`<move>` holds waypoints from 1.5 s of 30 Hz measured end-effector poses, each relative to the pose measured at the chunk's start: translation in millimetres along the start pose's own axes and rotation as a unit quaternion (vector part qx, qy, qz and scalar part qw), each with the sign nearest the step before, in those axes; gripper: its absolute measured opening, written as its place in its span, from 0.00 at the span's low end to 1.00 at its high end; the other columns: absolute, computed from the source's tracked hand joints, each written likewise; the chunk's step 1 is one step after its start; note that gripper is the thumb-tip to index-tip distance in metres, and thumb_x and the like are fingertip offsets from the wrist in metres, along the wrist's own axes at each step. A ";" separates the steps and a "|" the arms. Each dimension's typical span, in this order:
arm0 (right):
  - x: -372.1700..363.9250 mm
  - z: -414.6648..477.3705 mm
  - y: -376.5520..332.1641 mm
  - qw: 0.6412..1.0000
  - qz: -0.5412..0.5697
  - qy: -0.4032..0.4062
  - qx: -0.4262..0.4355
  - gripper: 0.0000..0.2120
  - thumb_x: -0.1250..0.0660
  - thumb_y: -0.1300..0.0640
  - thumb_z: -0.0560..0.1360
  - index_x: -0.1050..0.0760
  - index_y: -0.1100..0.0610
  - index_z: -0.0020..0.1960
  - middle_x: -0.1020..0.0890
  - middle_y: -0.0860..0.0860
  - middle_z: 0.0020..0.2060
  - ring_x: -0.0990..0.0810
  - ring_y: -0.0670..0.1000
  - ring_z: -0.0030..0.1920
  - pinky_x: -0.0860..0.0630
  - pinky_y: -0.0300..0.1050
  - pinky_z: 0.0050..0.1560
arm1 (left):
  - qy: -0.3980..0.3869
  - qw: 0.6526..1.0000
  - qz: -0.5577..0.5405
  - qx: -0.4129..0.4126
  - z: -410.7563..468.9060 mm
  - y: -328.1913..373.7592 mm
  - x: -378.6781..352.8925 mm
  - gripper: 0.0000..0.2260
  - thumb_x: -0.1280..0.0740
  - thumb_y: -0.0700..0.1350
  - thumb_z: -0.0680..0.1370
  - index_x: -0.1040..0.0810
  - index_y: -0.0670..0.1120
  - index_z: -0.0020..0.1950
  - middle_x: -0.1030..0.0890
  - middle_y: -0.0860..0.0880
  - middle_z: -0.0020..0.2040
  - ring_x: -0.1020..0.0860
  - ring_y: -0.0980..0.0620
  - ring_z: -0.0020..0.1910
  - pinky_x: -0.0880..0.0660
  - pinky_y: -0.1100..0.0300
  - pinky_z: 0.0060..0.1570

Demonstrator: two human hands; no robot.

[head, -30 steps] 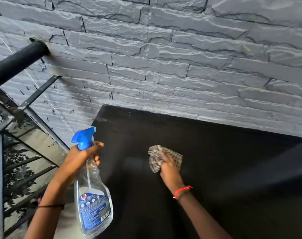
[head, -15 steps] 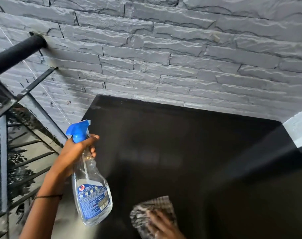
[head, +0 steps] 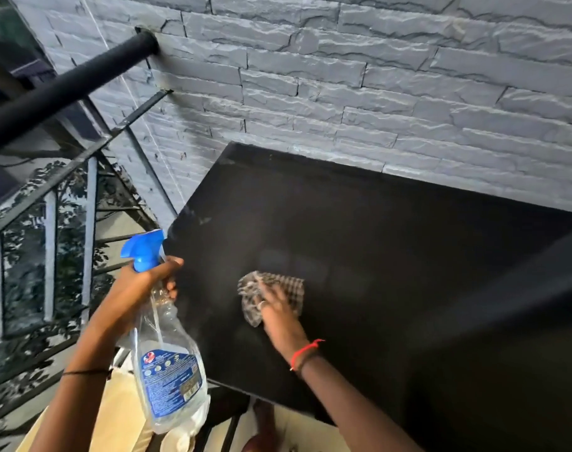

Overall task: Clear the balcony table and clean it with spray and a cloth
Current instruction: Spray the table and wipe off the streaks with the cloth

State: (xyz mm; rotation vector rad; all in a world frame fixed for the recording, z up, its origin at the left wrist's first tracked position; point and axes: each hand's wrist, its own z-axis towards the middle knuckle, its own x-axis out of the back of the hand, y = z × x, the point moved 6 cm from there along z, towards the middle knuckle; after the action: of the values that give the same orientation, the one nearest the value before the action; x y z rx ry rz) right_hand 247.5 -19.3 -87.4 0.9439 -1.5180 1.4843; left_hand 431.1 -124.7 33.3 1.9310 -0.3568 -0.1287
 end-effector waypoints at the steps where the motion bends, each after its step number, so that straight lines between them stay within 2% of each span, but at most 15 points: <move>1: -12.8 -6.6 -19.9 1.000 0.008 -0.015 0.020 0.20 0.49 0.67 0.73 0.26 0.63 0.60 0.43 0.54 0.75 0.43 0.62 0.73 0.39 0.54 0.71 | 0.007 1.000 0.001 0.002 -3.1 -2.5 6.5 0.08 0.31 0.42 0.75 0.26 0.43 0.38 0.27 0.47 0.26 0.27 0.51 0.22 0.27 0.61 0.24; 5: -51.5 -69.3 -55.9 0.994 -0.044 -0.050 0.087 0.19 0.49 0.61 0.69 0.20 0.53 0.46 0.32 0.50 0.70 0.29 0.55 0.67 0.20 0.47 0.50 | 0.025 1.000 -0.010 0.007 -9.9 -9.5 32.4 0.08 0.30 0.42 0.75 0.27 0.43 0.38 0.28 0.45 0.27 0.28 0.50 0.23 0.27 0.61 0.27; 9: -24.9 -128.7 -20.2 0.992 -0.038 -0.013 0.122 0.16 0.45 0.54 0.73 0.24 0.46 0.56 0.40 0.45 0.73 0.36 0.50 0.71 0.28 0.41 0.62 | 0.035 0.999 -0.014 0.010 -12.8 -11.3 48.5 0.06 0.32 0.41 0.76 0.27 0.43 0.40 0.27 0.45 0.27 0.27 0.50 0.23 0.26 0.62 0.26; 11: -8.8 -130.6 15.8 0.993 -0.006 0.015 0.115 0.16 0.44 0.61 0.76 0.29 0.50 0.61 0.48 0.42 0.75 0.46 0.50 0.74 0.40 0.39 0.68 | 0.041 0.999 -0.016 0.009 -12.6 -10.3 59.3 0.06 0.32 0.40 0.76 0.27 0.42 0.41 0.28 0.45 0.27 0.27 0.50 0.22 0.26 0.63 0.25; 14: -1.9 -83.3 59.5 0.999 0.017 0.003 0.036 0.28 0.41 0.73 0.65 0.25 0.57 0.63 0.40 0.44 0.73 0.39 0.54 0.71 0.47 0.37 0.71 | 0.060 0.998 -0.025 0.011 -10.8 -9.5 81.5 0.03 0.33 0.39 0.77 0.25 0.40 0.45 0.27 0.46 0.25 0.27 0.51 0.22 0.26 0.63 0.25; 18: -4.7 19.3 29.1 0.999 -0.018 -0.005 -0.034 0.23 0.43 0.69 0.63 0.20 0.61 0.54 0.25 0.56 0.65 0.27 0.60 0.64 0.33 0.46 0.68 | 0.080 0.997 -0.012 0.015 -8.8 -7.1 102.6 0.06 0.32 0.40 0.76 0.24 0.38 0.48 0.25 0.47 0.25 0.26 0.51 0.23 0.25 0.60 0.25; 20: -12.2 61.6 -19.3 0.999 -0.035 0.002 -0.014 0.21 0.44 0.67 0.64 0.19 0.62 0.50 0.23 0.59 0.62 0.28 0.61 0.63 0.29 0.50 0.64 | 0.090 0.996 -0.003 0.014 -4.6 -5.5 114.0 0.05 0.32 0.40 0.76 0.25 0.39 0.44 0.25 0.48 0.25 0.26 0.53 0.22 0.25 0.58 0.29; 23: -45.7 93.2 -103.5 0.993 -0.062 -0.067 0.070 0.17 0.46 0.69 0.75 0.24 0.66 0.59 0.40 0.59 0.73 0.43 0.63 0.72 0.46 0.53 0.74 | 0.098 0.995 0.005 0.015 4.1 -3.9 130.3 0.06 0.31 0.41 0.76 0.26 0.40 0.44 0.25 0.47 0.25 0.26 0.52 0.23 0.27 0.54 0.35; 25: -79.7 91.5 -148.5 0.986 -0.057 -0.108 0.117 0.21 0.54 0.67 0.75 0.26 0.66 0.58 0.45 0.57 0.75 0.48 0.62 0.74 0.47 0.54 0.74 | 0.102 0.995 0.004 0.016 13.8 -2.8 145.9 0.07 0.30 0.43 0.75 0.26 0.41 0.44 0.24 0.47 0.26 0.25 0.52 0.23 0.26 0.54 0.36; 27: -109.3 68.3 -170.0 0.975 -0.063 -0.135 0.164 0.28 0.60 0.65 0.71 0.24 0.64 0.58 0.41 0.57 0.74 0.44 0.61 0.74 0.39 0.55 0.71 | 0.106 0.994 0.011 0.014 21.7 -1.8 156.7 0.08 0.29 0.44 0.74 0.25 0.43 0.43 0.24 0.48 0.26 0.25 0.51 0.24 0.27 0.53 0.39; 30: -111.5 26.4 -167.3 0.967 -0.071 -0.133 0.206 0.23 0.50 0.59 0.70 0.19 0.51 0.52 0.27 0.48 0.67 0.29 0.52 0.68 0.28 0.47 0.63 | 0.099 0.995 -0.001 0.005 34.2 0.3 168.1 0.07 0.29 0.43 0.74 0.25 0.41 0.45 0.25 0.47 0.27 0.26 0.50 0.25 0.26 0.54 0.36; 34: -63.6 -6.9 -105.5 0.976 -0.016 -0.052 0.213 0.15 0.43 0.55 0.71 0.26 0.47 0.55 0.36 0.44 0.71 0.33 0.48 0.68 0.46 0.45 0.70 | 0.089 0.996 0.001 0.003 45.1 4.5 174.4 0.06 0.31 0.42 0.75 0.25 0.42 0.46 0.26 0.46 0.29 0.27 0.51 0.25 0.25 0.62 0.26; 37: -33.1 15.9 -29.2 0.986 -0.038 -0.004 0.161 0.28 0.42 0.66 0.65 0.31 0.51 0.64 0.45 0.44 0.75 0.46 0.48 0.74 0.54 0.36 0.73 | 0.088 0.996 -0.006 0.001 54.5 4.1 179.7 0.06 0.31 0.42 0.75 0.25 0.41 0.48 0.26 0.46 0.28 0.27 0.49 0.25 0.26 0.59 0.29; 39: -16.5 55.6 26.1 0.995 -0.034 -0.004 0.090 0.35 0.39 0.72 0.59 0.29 0.53 0.64 0.38 0.48 0.73 0.41 0.53 0.71 0.55 0.34 0.72 | 0.087 0.996 -0.007 0.000 59.1 2.6 180.1 0.06 0.30 0.42 0.74 0.24 0.40 0.48 0.26 0.47 0.27 0.27 0.49 0.25 0.28 0.57 0.33; 45: -5.6 211.7 57.8 0.997 -0.052 -0.017 -0.058 0.26 0.41 0.73 0.69 0.26 0.60 0.64 0.35 0.54 0.72 0.36 0.60 0.71 0.48 0.42 0.74 | 0.095 0.995 -0.004 0.013 72.5 3.6 170.9 0.06 0.30 0.43 0.75 0.25 0.42 0.44 0.25 0.45 0.29 0.27 0.49 0.27 0.28 0.54 0.37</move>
State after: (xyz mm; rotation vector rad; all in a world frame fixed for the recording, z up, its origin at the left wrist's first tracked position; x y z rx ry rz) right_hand 188.6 -228.9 -115.3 0.9693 -1.5384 1.2992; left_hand 573.9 -242.8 22.4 1.9518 -0.2241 0.0548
